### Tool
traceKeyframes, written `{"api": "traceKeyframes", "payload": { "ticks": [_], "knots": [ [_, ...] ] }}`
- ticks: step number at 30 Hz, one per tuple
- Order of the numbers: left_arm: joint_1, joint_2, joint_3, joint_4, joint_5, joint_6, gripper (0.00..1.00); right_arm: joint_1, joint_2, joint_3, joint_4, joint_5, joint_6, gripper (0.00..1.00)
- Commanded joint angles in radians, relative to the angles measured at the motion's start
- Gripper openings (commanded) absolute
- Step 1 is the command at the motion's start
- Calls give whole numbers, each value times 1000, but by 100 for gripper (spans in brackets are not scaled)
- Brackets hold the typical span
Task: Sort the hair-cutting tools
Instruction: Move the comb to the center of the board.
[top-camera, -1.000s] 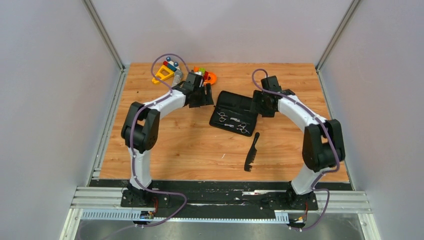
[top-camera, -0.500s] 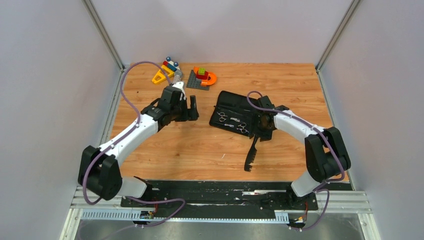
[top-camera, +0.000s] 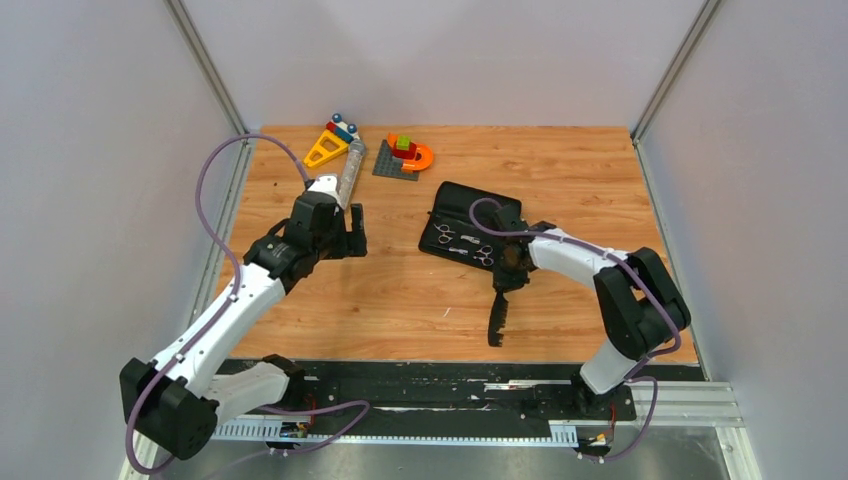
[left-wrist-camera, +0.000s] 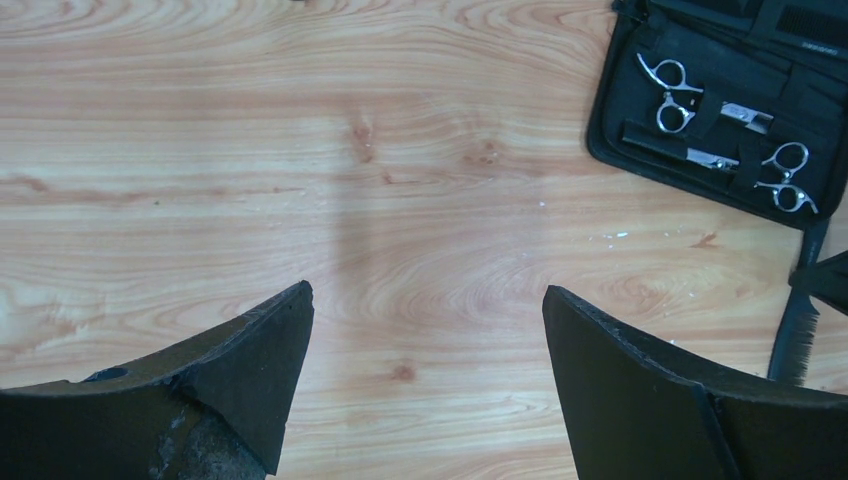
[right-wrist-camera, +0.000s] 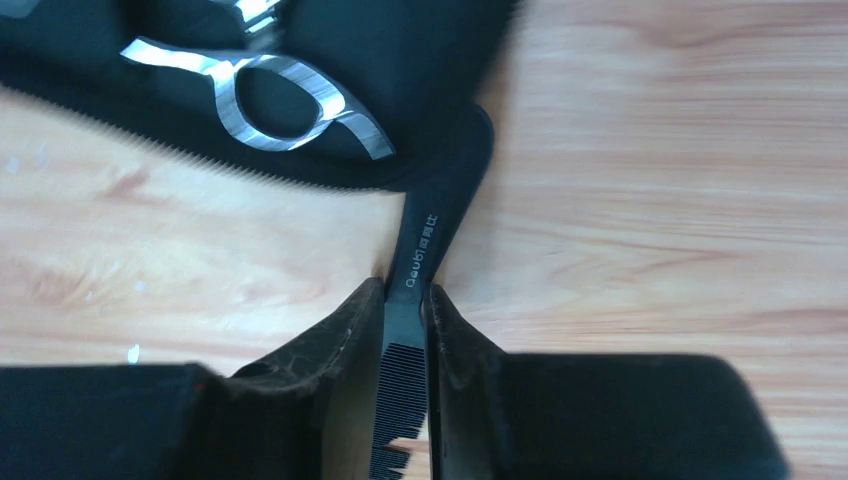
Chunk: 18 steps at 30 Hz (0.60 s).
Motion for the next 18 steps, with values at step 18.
{"api": "traceKeyframes", "payload": {
  "ticks": [18],
  "knots": [
    [-2,-285,-143,-98,67,25,91,437,333,473,3,-194,-581,27]
  ]
}}
